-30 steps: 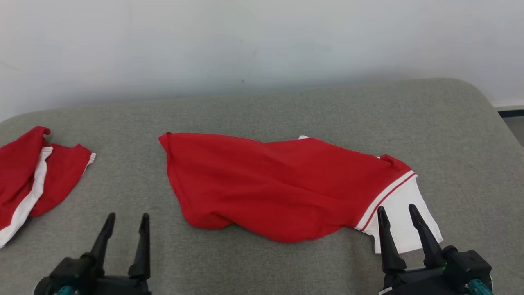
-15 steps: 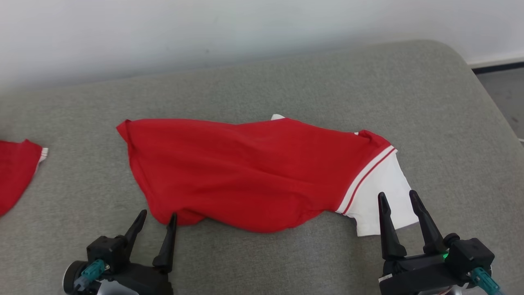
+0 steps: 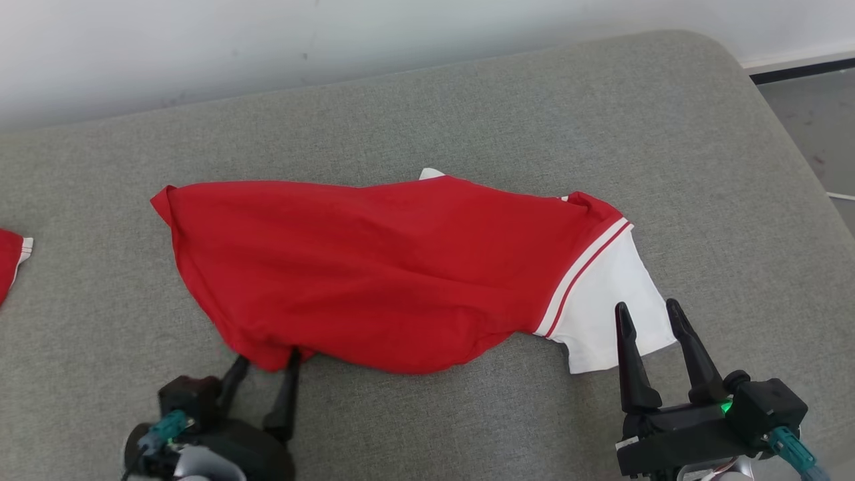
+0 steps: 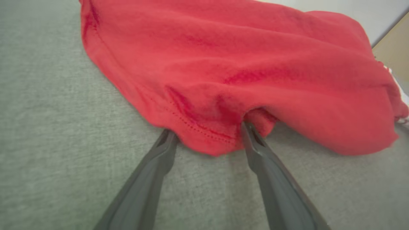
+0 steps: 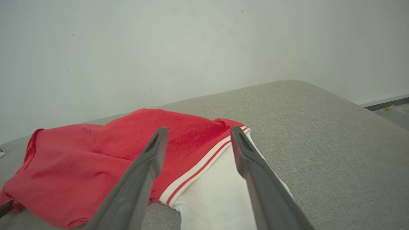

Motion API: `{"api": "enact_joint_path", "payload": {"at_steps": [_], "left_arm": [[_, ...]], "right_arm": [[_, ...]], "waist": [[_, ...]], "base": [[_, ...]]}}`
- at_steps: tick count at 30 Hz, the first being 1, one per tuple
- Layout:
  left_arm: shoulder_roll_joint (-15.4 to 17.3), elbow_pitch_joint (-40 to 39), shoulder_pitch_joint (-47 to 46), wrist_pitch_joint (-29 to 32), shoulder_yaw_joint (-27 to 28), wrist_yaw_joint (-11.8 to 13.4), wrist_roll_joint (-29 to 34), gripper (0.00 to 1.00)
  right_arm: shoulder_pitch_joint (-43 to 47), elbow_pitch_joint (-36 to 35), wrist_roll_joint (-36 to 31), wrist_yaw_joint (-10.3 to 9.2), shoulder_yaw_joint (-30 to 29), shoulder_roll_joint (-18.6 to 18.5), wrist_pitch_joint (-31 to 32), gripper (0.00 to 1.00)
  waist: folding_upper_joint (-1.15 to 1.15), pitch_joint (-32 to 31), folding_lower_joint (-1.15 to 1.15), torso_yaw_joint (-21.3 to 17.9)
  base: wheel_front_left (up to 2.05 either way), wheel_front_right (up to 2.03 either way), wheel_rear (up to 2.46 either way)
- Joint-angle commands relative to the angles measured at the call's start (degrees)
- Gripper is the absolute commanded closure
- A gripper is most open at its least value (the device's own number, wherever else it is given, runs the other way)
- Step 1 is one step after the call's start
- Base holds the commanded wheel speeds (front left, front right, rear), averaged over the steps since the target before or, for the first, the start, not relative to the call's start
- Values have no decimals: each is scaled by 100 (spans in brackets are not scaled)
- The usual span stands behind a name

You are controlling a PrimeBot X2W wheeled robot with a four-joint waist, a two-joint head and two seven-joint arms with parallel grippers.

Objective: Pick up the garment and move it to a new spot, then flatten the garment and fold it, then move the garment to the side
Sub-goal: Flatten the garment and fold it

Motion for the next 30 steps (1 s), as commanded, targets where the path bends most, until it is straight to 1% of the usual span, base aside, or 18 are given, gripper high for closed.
{"api": "enact_joint_path", "payload": {"at_steps": [1,2,3,4,9,14,15,18,21,23,26,30], "left_arm": [[-33,-41,-74,0,-99,8,-45,0],[-18,-102,-113,-1,-156,9,-93,54],[-30,-177,-140,-2,-205,9,-163,88],[-49,-292,-162,-2,-240,8,-225,100],[-47,-931,-75,-2,-258,8,-412,100],[60,-1577,189,-2,-239,8,-447,100],[147,-1783,326,-2,-294,8,-443,100],[334,-2044,551,-2,-430,8,-427,100],[556,-2300,842,29,-492,9,-458,100],[693,-2466,1075,152,-473,47,-488,100],[793,-2681,1398,289,-429,110,-577,100],[848,-2737,1600,326,-419,190,-567,100]], "right_arm": [[-66,-12,13,-15,8,0,-2,0],[-68,-25,10,-15,0,0,-3,0],[-61,-35,6,-15,-15,0,-2,0],[-45,-43,1,-15,-32,0,-3,0],[61,10,4,-15,-62,1,-3,0],[157,75,39,-15,-45,-1,-3,0],[211,103,50,-15,-62,0,-2,0],[307,119,54,-15,-110,0,-3,0],[379,120,70,-15,-134,-1,-2,0],[408,121,66,-15,-146,0,-2,0],[404,134,85,-15,-156,-1,-3,0],[393,164,101,-15,-129,-1,-3,0]], "waist": [[0,6,-1,1],[0,8,-1,10],[0,4,-1,26],[0,-5,-1,47],[0,-143,-1,220],[0,-367,-1,433],[0,-462,-1,542],[0,-576,-1,717],[0,-630,-1,848],[0,-645,-1,915],[0,-648,-1,969],[0,-660,-1,974]], "base": [[0,0,0],[0,0,0],[0,0,0],[0,0,0],[0,0,0],[0,0,0],[0,0,0],[0,0,0],[0,0,0],[0,0,0],[0,0,0],[0,0,0]]}}
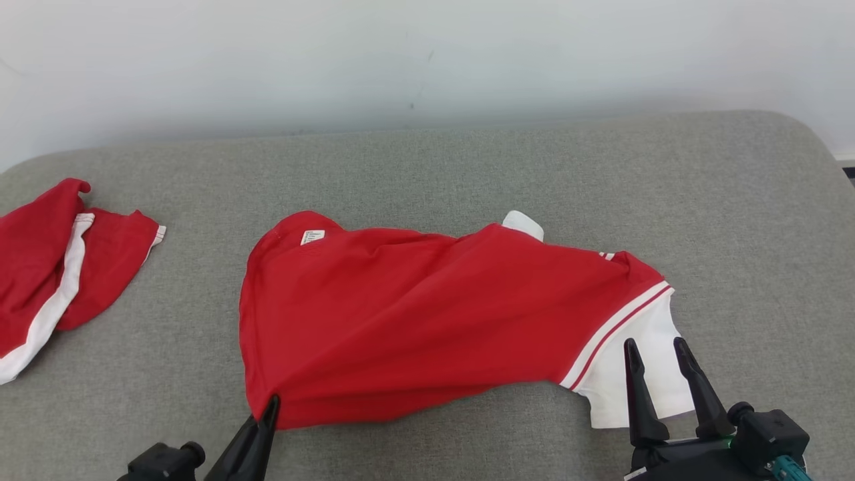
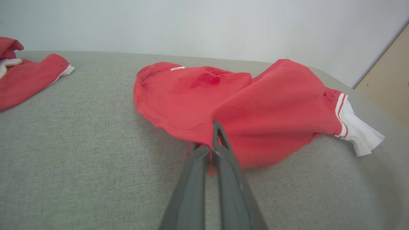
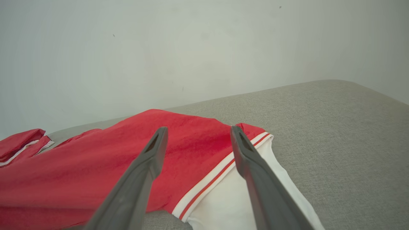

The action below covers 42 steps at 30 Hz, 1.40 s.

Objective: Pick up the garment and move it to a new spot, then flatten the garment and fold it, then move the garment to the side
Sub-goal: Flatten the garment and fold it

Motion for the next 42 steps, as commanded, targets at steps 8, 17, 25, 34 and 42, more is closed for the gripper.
{"api": "enact_joint_path", "payload": {"at_steps": [8,17,25,34,42], "left_arm": [[-37,68,-242,-100,60,33,-64,100],[46,857,-1178,-212,98,-35,60,100],[6,1989,-1816,-324,60,-97,225,100],[-228,2261,-1848,-344,284,-148,390,0],[-462,1642,-1313,-337,678,-178,545,0]], "right_arm": [[-78,76,-45,-15,19,-2,-3,0],[-237,125,-67,-15,-24,-1,-2,0],[-307,189,-49,-15,-54,-1,-2,0],[-311,256,-36,-15,-68,-1,-2,0],[-160,208,-95,-15,-41,-2,-2,0]], "waist": [[0,26,1,-183],[0,316,1,-620],[0,476,1,-756],[0,344,1,-558],[0,27,1,-247]], "base": [[0,0,0],[0,0,0],[0,0,0],[0,0,0],[0,0,0]]}}
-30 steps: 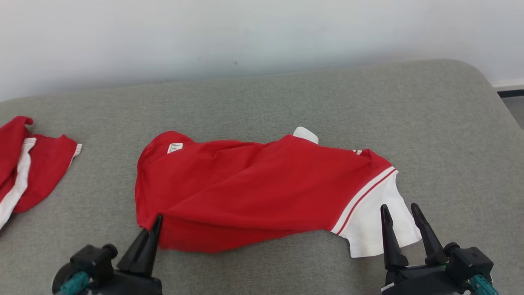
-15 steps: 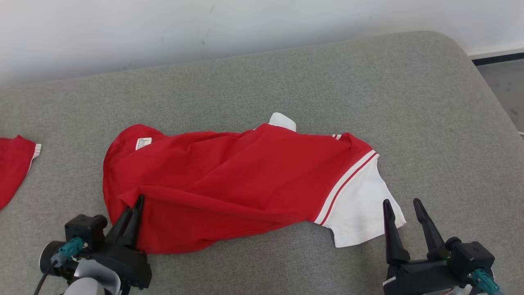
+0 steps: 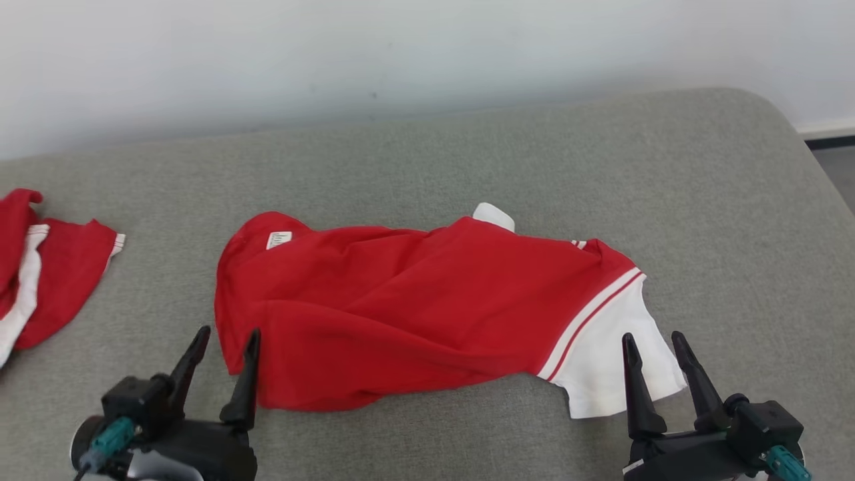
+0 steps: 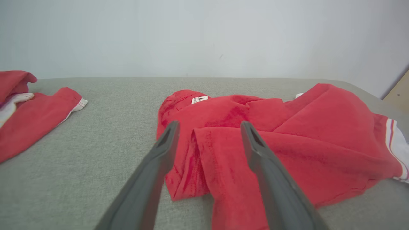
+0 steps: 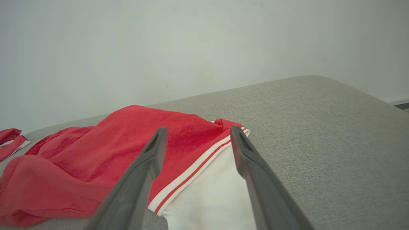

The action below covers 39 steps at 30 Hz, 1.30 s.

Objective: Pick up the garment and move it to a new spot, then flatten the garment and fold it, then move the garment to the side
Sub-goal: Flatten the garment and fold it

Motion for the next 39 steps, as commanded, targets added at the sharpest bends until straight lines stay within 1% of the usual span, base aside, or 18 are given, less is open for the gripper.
{"api": "enact_joint_path", "payload": {"at_steps": [1,5,11,16,24,34,36,39], "left_arm": [[-35,-98,171,-4,61,-26,69,0],[-88,-568,548,-5,433,18,254,0],[-288,-1489,1223,-4,964,198,606,0],[-470,-1890,1654,-5,1241,195,761,0],[-688,-1860,2006,-5,1370,114,873,0],[-805,-1705,2103,-5,1493,54,943,0],[-813,-1548,2009,-5,1392,9,922,0],[-716,-1240,1830,-6,1148,-19,927,0]], "right_arm": [[63,-23,-47,-15,18,-2,-3,0],[148,-64,-102,-15,45,-2,-2,0],[292,-138,-225,-15,64,-2,-2,0],[432,-254,-316,-15,65,-19,-2,0],[702,-325,-438,-15,207,-147,-2,0],[819,-259,-415,-15,338,-153,-3,0],[745,-164,-369,-15,255,-200,-3,0],[623,36,-347,-15,188,-275,-3,0]], "waist": [[0,-198,0,185],[0,-378,0,301],[0,-628,0,373],[0,-749,0,396],[0,-865,0,370],[0,-877,0,326],[0,-853,0,320],[0,-807,0,301]], "base": [[0,0,0],[0,0,0],[0,0,0],[0,0,0],[0,0,0],[0,0,0],[0,0,0],[0,0,0]]}}
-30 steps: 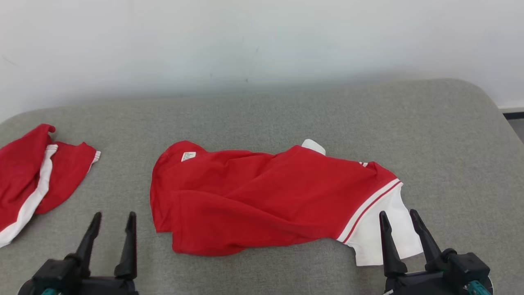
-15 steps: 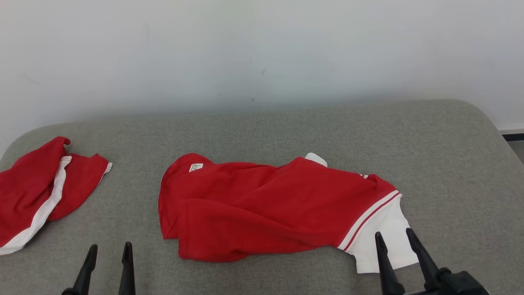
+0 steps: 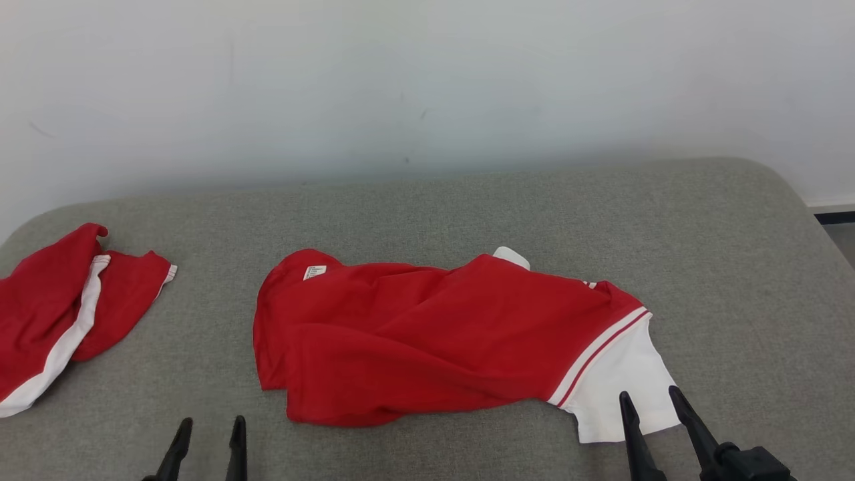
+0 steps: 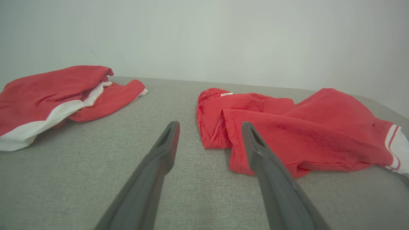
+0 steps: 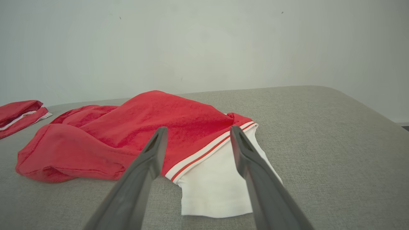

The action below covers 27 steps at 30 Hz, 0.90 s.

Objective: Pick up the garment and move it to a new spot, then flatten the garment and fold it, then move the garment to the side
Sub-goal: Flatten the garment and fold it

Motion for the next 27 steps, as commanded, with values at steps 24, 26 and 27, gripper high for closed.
{"api": "enact_joint_path", "payload": {"at_steps": [24,26,27], "left_arm": [[796,2567,-2211,-4,-2006,-32,-986,0],[790,2650,-2249,-4,-2086,-32,-1057,0],[781,2687,-2274,-4,-2135,-32,-1093,0]], "right_arm": [[-2217,3320,-237,-15,-324,-397,8,0],[-2289,3520,-270,-15,-397,-405,0,0],[-2310,3634,-279,-15,-435,-408,1,0]], "waist": [[0,1037,0,-209],[0,1067,0,-200],[0,1078,0,-197]], "base": [[0,0,0],[0,0,0],[0,0,0]]}}
